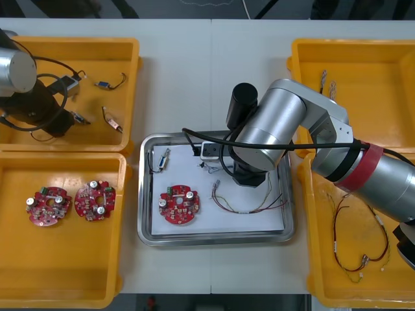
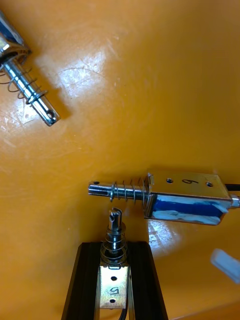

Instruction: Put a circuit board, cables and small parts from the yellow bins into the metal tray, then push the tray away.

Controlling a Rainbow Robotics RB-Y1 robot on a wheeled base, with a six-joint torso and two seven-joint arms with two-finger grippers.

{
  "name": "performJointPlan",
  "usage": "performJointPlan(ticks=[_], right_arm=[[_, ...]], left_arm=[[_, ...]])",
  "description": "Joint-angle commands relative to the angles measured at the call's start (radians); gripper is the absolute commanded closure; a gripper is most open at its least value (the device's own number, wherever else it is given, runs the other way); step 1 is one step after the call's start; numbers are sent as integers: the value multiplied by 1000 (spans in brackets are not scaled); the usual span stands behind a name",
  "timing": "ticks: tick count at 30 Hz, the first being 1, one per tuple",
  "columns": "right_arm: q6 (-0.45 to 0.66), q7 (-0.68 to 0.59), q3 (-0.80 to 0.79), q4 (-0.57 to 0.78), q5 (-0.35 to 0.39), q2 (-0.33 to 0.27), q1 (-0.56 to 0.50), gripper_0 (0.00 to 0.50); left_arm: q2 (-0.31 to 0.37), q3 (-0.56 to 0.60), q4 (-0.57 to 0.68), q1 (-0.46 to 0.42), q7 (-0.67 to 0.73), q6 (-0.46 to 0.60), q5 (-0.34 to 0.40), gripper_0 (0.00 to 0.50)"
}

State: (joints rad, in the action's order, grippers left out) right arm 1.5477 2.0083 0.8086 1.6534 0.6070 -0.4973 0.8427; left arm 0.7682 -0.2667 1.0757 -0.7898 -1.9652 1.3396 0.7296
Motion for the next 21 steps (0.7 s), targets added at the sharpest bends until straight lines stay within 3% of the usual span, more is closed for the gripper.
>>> performJointPlan(ticks=[1, 8, 14, 21], right_arm=[[-9, -10, 6, 11, -9, 25, 38, 0], [8, -20, -5, 20, -12, 28, 39, 0], [141, -29, -80, 77, -13, 69, 38, 0], [296, -48, -169, 181, -15, 88, 38, 0]], left_arm=[[13, 52, 67, 21, -18, 50, -1, 500], [28, 142, 191, 23, 55, 219, -29, 500], [13, 144, 366, 23, 264, 365, -68, 500], [-27, 150, 506, 23, 434, 463, -99, 500]])
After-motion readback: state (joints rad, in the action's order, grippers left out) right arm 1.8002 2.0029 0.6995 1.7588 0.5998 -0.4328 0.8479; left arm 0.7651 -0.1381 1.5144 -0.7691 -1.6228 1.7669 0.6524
